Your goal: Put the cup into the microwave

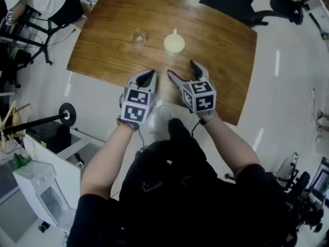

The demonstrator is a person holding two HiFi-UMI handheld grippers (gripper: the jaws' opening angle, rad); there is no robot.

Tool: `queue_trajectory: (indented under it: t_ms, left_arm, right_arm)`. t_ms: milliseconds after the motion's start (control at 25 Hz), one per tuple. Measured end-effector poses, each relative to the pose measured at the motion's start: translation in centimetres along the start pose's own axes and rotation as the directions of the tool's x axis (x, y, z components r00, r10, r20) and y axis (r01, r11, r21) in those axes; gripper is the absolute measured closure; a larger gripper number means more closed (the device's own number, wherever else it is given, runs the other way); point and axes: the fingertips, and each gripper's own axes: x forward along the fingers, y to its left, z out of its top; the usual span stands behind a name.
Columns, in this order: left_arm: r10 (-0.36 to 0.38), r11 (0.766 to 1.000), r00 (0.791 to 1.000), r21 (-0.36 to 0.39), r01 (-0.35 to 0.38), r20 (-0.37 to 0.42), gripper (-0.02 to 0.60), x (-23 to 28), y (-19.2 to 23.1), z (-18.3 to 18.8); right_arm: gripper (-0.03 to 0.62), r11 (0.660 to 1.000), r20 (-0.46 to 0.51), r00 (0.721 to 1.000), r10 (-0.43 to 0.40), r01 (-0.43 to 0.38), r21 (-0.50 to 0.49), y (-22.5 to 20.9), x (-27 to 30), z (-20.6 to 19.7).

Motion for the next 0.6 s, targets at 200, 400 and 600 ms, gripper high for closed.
queue_trajectory:
  t_ms: [200, 400, 600]
  left_arm:
    - [0.009, 1.000, 1.000, -0.007, -0.010, -0.014, 0.581, 3.4, 1.7, 0.8]
    - [0.021, 1.000, 0.999, -0.017, -0.022, -0.046, 0.581, 5.3, 3.0, 0.6]
    - [0.041, 0.998, 0.997, -0.039, -0.044, -0.067, 0.581, 6.3, 4.1, 0.3]
  right_arm:
    - [0.116, 0.997, 0.010, 1.000, -0.007, 0.008, -0.076, -2.1, 4.1, 1.1]
    - [0.089, 0.990, 0.009, 1.000, -0.021, 0.022, -0.138, -3.8, 7.7, 0.9]
    - [0.088, 0.987, 0.012, 0.999, -0.033, 0.034, -0.154, -5.3, 10.5, 0.4]
